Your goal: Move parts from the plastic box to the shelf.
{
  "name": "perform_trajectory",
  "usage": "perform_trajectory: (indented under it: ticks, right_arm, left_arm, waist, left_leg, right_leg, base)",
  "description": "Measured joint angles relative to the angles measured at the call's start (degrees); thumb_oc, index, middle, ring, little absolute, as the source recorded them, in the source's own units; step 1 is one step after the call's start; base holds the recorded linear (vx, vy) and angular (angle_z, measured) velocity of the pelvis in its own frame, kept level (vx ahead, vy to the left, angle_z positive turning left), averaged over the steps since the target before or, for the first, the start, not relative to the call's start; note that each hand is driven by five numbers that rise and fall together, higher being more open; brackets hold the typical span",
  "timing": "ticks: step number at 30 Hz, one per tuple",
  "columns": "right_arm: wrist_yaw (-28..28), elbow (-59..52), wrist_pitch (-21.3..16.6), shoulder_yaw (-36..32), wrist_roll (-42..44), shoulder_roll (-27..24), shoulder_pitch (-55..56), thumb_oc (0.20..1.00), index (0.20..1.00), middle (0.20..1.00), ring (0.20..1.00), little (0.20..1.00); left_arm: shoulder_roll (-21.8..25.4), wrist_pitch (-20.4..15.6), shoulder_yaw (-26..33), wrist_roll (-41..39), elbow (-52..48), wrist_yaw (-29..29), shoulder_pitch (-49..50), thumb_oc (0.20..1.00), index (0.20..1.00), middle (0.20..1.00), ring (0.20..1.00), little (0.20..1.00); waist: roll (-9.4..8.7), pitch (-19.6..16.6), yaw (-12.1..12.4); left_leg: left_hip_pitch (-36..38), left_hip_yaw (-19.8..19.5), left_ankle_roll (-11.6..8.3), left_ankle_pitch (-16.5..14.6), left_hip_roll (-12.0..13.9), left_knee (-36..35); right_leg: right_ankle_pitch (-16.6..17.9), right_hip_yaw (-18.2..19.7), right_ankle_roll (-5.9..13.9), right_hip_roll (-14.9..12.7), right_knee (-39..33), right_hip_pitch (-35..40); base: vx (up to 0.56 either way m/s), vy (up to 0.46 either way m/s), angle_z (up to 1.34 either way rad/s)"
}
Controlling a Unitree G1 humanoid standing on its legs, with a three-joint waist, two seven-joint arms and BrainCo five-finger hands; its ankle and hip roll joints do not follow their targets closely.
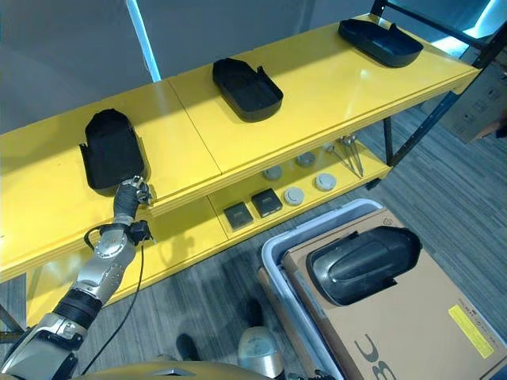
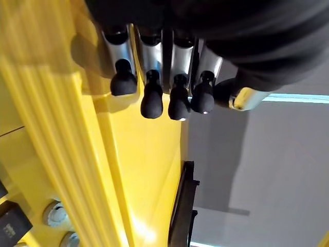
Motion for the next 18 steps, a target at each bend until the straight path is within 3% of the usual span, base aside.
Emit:
perform_trajectory:
  ticks: [11,18]
  right_arm:
    - [0.05,-1.47,-0.01,0.0,-0.63,-0.28,-0.09,1.0,1.0,1.0,1.0,1.0]
    - [0.09,-1.61,0.01,0.17,-1.04,-0.47,-0.11,1.0,1.0,1.0,1.0,1.0]
  left_arm:
    - [-0.03,-1.33,0.82,1.17,5.01,4.07,-3.4,0.2,0.2,0.2,0.2,0.2]
    - [0.67,-1.64,3.36,3.03,13.15,5.7,-7.7,0.2,0.2,0.2,0.2,0.2]
  waist:
    - [-0.13,0.55,-0.9]
    - [-0.13,0.54,-1.76]
  left_leg:
    - [0.48,0.48,0.04,-0.14,0.0,0.0]
    - [0.67,0.62,0.04,-0.13,-0.01,0.0]
  right_leg:
    - [0.01,0.42,0.0,0.04,0.0,0.17]
    - [0.01,0.57,0.0,0.05,0.0,0.3]
  base:
    - [0.01,0.005,-0.01]
    - [0.0,0.0,0.0]
